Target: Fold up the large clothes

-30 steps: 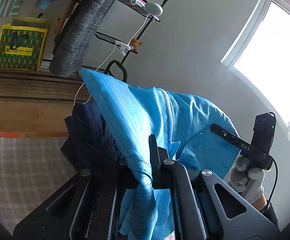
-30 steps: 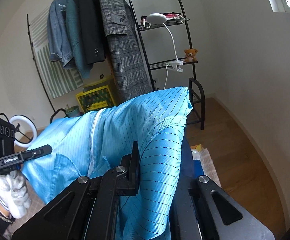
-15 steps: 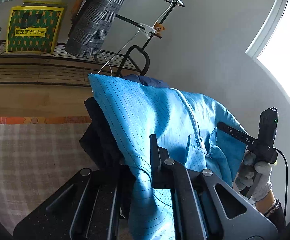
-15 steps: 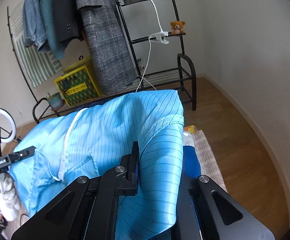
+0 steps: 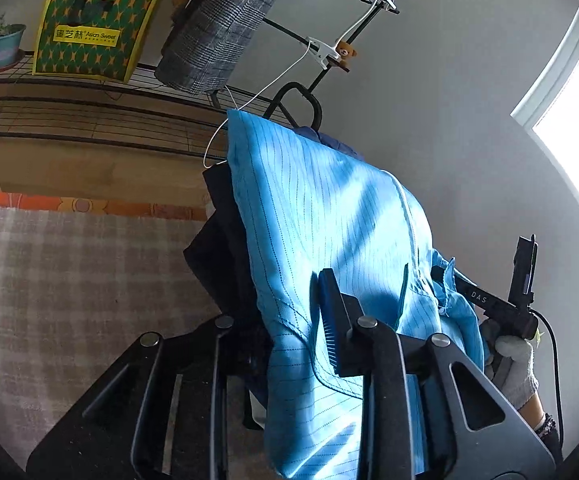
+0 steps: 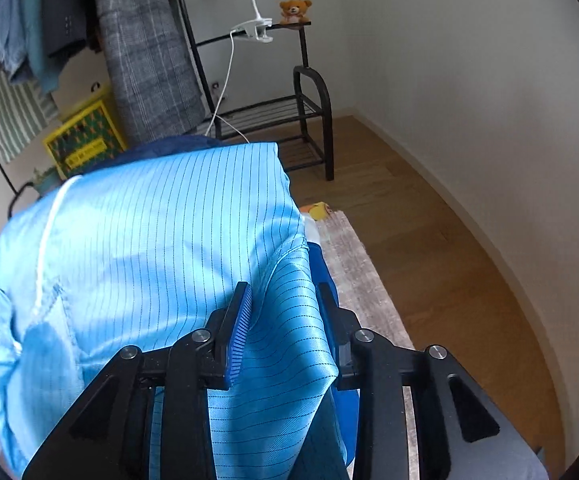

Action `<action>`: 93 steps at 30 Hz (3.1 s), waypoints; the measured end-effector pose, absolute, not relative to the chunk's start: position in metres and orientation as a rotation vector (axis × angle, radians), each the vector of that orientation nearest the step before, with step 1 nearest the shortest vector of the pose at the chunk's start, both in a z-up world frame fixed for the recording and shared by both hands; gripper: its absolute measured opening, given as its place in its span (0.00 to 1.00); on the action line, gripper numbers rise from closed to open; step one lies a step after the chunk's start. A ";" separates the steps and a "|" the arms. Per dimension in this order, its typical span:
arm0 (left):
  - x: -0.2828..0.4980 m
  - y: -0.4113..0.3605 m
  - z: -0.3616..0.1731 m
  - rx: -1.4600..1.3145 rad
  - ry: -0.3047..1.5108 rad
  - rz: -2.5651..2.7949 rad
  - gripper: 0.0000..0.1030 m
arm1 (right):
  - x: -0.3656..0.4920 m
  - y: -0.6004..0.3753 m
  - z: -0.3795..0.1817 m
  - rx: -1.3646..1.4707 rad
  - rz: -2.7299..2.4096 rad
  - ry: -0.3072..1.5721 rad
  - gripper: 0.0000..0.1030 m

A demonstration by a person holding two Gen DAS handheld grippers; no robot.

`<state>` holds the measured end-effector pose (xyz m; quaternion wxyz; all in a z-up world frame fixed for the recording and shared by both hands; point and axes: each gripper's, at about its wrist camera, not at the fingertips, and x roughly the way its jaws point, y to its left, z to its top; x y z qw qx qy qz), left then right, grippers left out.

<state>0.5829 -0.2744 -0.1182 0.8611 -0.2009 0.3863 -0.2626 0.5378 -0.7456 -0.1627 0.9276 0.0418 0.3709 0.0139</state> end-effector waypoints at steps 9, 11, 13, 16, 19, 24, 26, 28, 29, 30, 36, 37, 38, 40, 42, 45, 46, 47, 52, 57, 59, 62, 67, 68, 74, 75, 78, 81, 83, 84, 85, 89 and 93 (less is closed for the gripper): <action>0.551 -0.252 -0.079 -0.428 0.796 -0.521 0.26 | 0.512 -0.740 -0.130 0.051 -0.014 0.704 0.30; 0.540 -0.248 -0.067 -0.419 0.781 -0.521 0.26 | 0.497 -0.741 -0.116 0.061 -0.007 0.680 0.31; 0.527 -0.245 -0.054 -0.409 0.766 -0.520 0.26 | 0.487 -0.738 -0.102 0.055 0.004 0.664 0.31; 0.506 -0.242 -0.032 -0.388 0.745 -0.522 0.26 | 0.464 -0.734 -0.077 0.045 0.020 0.633 0.31; 0.485 -0.238 -0.007 -0.379 0.725 -0.530 0.26 | 0.444 -0.727 -0.054 0.045 0.034 0.607 0.31; 0.442 -0.225 0.044 -0.375 0.666 -0.541 0.26 | 0.402 -0.710 -0.018 0.025 0.061 0.568 0.31; 0.425 -0.219 0.063 -0.364 0.646 -0.542 0.26 | 0.382 -0.706 -0.004 0.030 0.068 0.547 0.31; 0.405 -0.213 0.080 -0.354 0.625 -0.547 0.26 | 0.361 -0.703 0.010 0.046 0.076 0.528 0.31; 0.396 -0.209 0.087 -0.354 0.617 -0.549 0.26 | 0.352 -0.701 0.016 0.049 0.083 0.520 0.31; 0.385 -0.204 0.095 -0.357 0.608 -0.554 0.26 | 0.342 -0.698 0.022 0.041 0.086 0.512 0.31; 0.327 -0.181 0.132 -0.331 0.565 -0.572 0.26 | 0.284 -0.683 0.051 0.028 0.095 0.473 0.31; 0.318 -0.176 0.136 -0.326 0.561 -0.574 0.26 | 0.276 -0.679 0.055 0.023 0.097 0.469 0.31; 0.309 -0.172 0.139 -0.321 0.559 -0.577 0.26 | 0.267 -0.676 0.058 0.015 0.099 0.465 0.31; 0.290 -0.164 0.146 -0.310 0.555 -0.581 0.26 | 0.247 -0.668 0.063 -0.003 0.108 0.456 0.31; 0.271 -0.156 0.151 -0.299 0.553 -0.586 0.26 | 0.232 -0.660 0.066 -0.010 0.113 0.454 0.31; 0.244 -0.145 0.156 -0.293 0.557 -0.606 0.26 | 0.209 -0.650 0.066 -0.001 0.116 0.458 0.31; 0.236 -0.143 0.157 -0.289 0.558 -0.609 0.26 | 0.203 -0.646 0.065 0.000 0.115 0.464 0.31; 0.226 -0.140 0.158 -0.276 0.560 -0.615 0.26 | 0.196 -0.642 0.064 0.002 0.111 0.469 0.31; 0.184 -0.131 0.156 -0.219 0.562 -0.611 0.26 | 0.163 -0.624 0.055 0.021 0.097 0.497 0.35; 0.151 -0.123 0.140 -0.199 0.593 -0.610 0.26 | 0.129 -0.603 0.038 0.010 0.081 0.488 0.39; 0.140 -0.120 0.132 -0.192 0.602 -0.611 0.26 | 0.118 -0.596 0.029 0.009 0.083 0.491 0.39; 0.125 -0.115 0.123 -0.189 0.604 -0.613 0.26 | 0.105 -0.588 0.019 0.016 0.079 0.489 0.46; 0.104 -0.110 0.114 -0.173 0.598 -0.602 0.26 | 0.089 -0.575 0.001 0.011 0.070 0.477 0.49; 0.101 -0.109 0.113 -0.172 0.602 -0.604 0.26 | 0.087 -0.573 -0.002 0.008 0.067 0.476 0.49; 0.084 -0.108 0.108 -0.154 0.602 -0.609 0.34 | 0.075 -0.558 -0.016 -0.012 0.077 0.463 0.59; 0.084 -0.109 0.107 -0.150 0.601 -0.608 0.34 | 0.074 -0.556 -0.018 -0.009 0.083 0.460 0.59; 0.078 -0.111 0.101 -0.137 0.593 -0.605 0.38 | 0.070 -0.547 -0.025 -0.042 0.064 0.436 0.59; 0.079 -0.114 0.093 -0.139 0.588 -0.601 0.49 | 0.068 -0.539 -0.032 -0.053 0.058 0.425 0.65; 0.080 -0.117 0.086 -0.126 0.584 -0.594 0.54 | 0.067 -0.535 -0.036 -0.050 0.058 0.417 0.66; 0.082 -0.119 0.082 -0.116 0.582 -0.589 0.56 | 0.068 -0.532 -0.038 -0.056 0.052 0.413 0.68; 0.083 -0.121 0.079 -0.113 0.578 -0.583 0.58 | 0.069 -0.530 -0.039 -0.063 0.044 0.407 0.72; 0.089 -0.124 0.064 -0.092 0.569 -0.570 0.68 | 0.073 -0.521 -0.047 -0.068 0.023 0.378 0.77; 0.100 -0.124 0.049 -0.096 0.563 -0.552 0.73 | 0.082 -0.513 -0.057 -0.065 0.006 0.370 0.80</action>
